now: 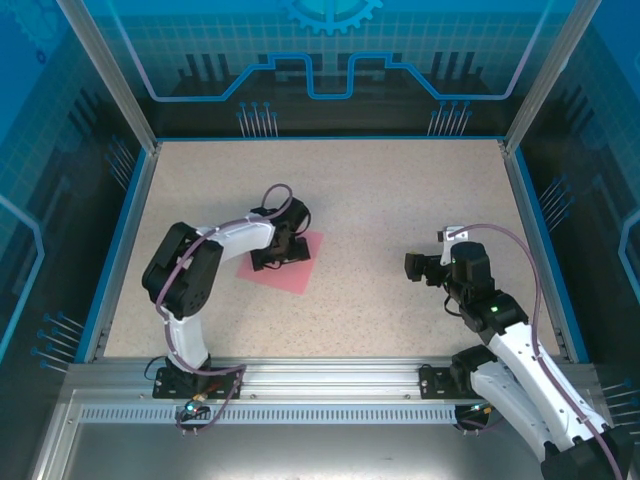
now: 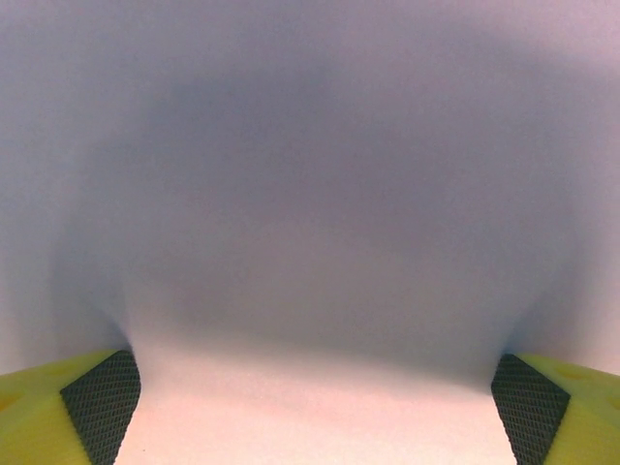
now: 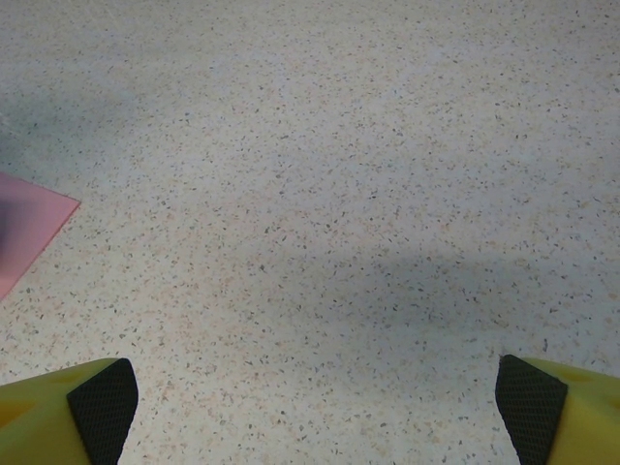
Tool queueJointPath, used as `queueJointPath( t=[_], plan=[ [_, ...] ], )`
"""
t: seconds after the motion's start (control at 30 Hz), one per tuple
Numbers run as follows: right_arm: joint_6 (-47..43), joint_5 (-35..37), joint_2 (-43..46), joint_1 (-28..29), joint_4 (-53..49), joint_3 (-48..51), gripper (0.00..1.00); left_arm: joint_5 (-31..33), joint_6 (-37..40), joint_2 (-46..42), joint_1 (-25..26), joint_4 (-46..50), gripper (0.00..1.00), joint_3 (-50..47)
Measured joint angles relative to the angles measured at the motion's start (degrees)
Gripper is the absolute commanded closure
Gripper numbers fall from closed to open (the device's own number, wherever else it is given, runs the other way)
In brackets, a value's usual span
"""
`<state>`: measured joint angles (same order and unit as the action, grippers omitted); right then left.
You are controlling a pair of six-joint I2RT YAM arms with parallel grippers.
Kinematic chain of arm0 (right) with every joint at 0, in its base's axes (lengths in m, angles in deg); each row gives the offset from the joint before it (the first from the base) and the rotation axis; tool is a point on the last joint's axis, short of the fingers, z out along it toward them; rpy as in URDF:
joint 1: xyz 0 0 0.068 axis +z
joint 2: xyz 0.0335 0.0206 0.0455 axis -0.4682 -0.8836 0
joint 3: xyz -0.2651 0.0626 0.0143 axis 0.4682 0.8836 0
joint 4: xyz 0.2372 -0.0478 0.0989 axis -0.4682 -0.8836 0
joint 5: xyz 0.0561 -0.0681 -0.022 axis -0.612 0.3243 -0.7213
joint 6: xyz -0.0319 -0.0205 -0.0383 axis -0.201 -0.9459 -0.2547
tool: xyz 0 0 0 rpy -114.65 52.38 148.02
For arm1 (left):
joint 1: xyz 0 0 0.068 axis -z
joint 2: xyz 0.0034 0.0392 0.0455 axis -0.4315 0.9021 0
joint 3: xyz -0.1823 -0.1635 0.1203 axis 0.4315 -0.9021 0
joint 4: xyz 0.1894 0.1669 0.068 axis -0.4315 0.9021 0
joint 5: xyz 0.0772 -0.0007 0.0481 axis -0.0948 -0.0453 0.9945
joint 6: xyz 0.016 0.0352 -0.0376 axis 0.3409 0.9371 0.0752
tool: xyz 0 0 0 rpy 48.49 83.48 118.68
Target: Fold a paper plane with a square sheet of paper (fold left side to right side)
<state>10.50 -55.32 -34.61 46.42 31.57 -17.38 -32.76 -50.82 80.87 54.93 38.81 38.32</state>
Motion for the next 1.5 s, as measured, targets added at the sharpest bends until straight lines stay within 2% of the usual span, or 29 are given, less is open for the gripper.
queueJointPath(
  t=[0.3, 0.57, 0.77, 1.0, 1.17, 1.5],
  plan=[
    [2.32, -0.02, -1.36, 0.22, -0.59, 0.0, 0.01, -6.54, -4.11, 4.15, 8.09, -0.2, 0.01, 6.84],
    [5.99, -0.07, -7.48, 2.49, -1.09, -0.5, 0.01, -16.57, -7.1, 4.83, 11.15, -6.47, 0.01, 8.46],
    [9.57, 0.02, -18.71, 6.05, -0.74, -5.33, 0.01, -21.88, -7.89, 1.44, 8.39, -10.62, 0.04, 3.32],
    [13.55, 1.16, -38.03, 10.34, 0.26, -15.13, 0.01, -24.81, -6.27, -0.9, 1.51, -10.58, 0.25, -0.72],
    [14.08, 1.7, -50.47, 12.17, 1.92, -23.52, 0.01, -25.35, -4.79, -0.9, 0.96, -10.75, 0.36, -1.64],
    [14.38, 2.29, -66.47, 13.42, 2.51, -35.28, 0.01, -25.31, -4.5, -2.08, 0.87, -13.55, 0.44, -4.61]
  ],
)
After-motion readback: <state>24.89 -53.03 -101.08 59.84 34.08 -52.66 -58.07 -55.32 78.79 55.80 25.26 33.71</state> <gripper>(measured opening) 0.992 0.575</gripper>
